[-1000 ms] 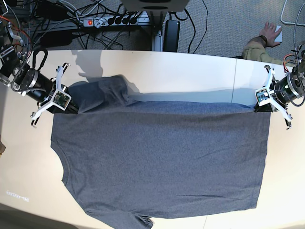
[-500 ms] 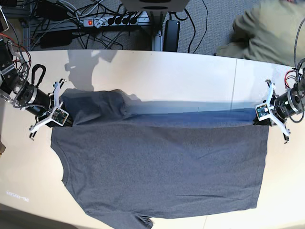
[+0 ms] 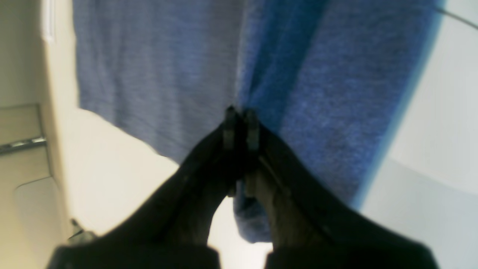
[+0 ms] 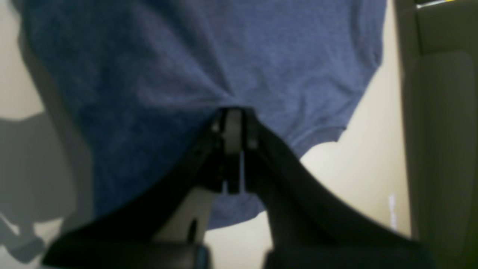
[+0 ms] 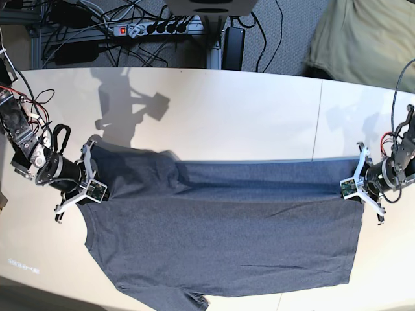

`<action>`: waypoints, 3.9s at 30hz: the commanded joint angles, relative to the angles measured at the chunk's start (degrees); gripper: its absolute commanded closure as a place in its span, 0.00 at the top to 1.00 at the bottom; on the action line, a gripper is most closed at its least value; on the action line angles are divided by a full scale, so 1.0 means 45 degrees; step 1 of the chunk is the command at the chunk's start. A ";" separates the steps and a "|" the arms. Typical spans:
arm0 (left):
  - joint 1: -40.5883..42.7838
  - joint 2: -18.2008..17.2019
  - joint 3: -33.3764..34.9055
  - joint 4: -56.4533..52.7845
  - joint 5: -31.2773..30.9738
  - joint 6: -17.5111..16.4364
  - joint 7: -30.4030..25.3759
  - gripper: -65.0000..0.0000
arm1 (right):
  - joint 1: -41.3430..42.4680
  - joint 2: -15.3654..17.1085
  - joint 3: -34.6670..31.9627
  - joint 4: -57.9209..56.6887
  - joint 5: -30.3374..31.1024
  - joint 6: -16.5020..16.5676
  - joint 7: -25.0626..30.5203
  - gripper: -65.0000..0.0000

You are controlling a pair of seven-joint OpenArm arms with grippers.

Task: Fold the T-shirt properly
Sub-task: 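Lift the gripped edge and pull it across the shirt body, then lay the folded edge down across the shirt with both grippers, then release the left gripper and lift it off the shirt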

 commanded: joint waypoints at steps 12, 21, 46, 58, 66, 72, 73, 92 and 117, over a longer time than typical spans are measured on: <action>-0.1341 0.0136 0.0015 -0.0874 -0.0024 -0.0486 -0.0063 0.00 | 0.2297 -0.0461 -0.0602 -0.1205 -0.0024 0.0763 0.0107 0.00; -0.3206 0.0894 0.2098 -0.2890 0.0010 -0.0437 -0.0049 0.00 | 0.4308 -0.1423 -0.3079 -0.2871 -0.0393 0.0753 0.0097 0.00; -0.3497 0.1248 0.0136 -0.3662 -0.7563 0.1564 0.2968 0.48 | 0.4639 -0.2832 0.0355 -0.4794 0.5061 0.0087 -0.0899 0.64; -0.3147 0.2589 -0.2123 -0.3662 -1.1069 0.0937 0.5115 0.09 | 0.4367 -0.4862 0.2637 -0.6300 0.7077 0.0199 -0.3759 0.00; -0.1991 0.3002 -0.2123 -0.3662 -1.1079 0.2152 0.5756 0.00 | 0.2016 -0.5901 0.5527 -0.6324 0.6256 0.0180 -0.3900 0.00; -0.1127 0.3036 -0.2118 -0.3662 -1.1074 0.2574 0.6630 0.00 | 0.0403 -0.5819 0.7028 -0.6324 0.5814 0.0180 -0.3905 0.00; -0.0967 0.3036 -0.2118 -0.3662 -1.1064 0.2569 0.6761 0.00 | 0.0194 -0.5824 0.7101 -0.6324 0.5770 0.0180 -0.3905 0.00; 0.2210 0.2356 -0.3177 0.0617 -0.9646 0.2521 0.8733 0.00 | -0.2934 -0.5367 0.8510 -0.2195 0.7698 0.0219 -0.7533 0.00; 0.8417 0.2322 -0.5765 0.7839 -0.9471 0.2467 0.9481 0.00 | -0.9928 -0.5183 1.2220 0.3648 0.8126 0.0219 -0.7621 0.00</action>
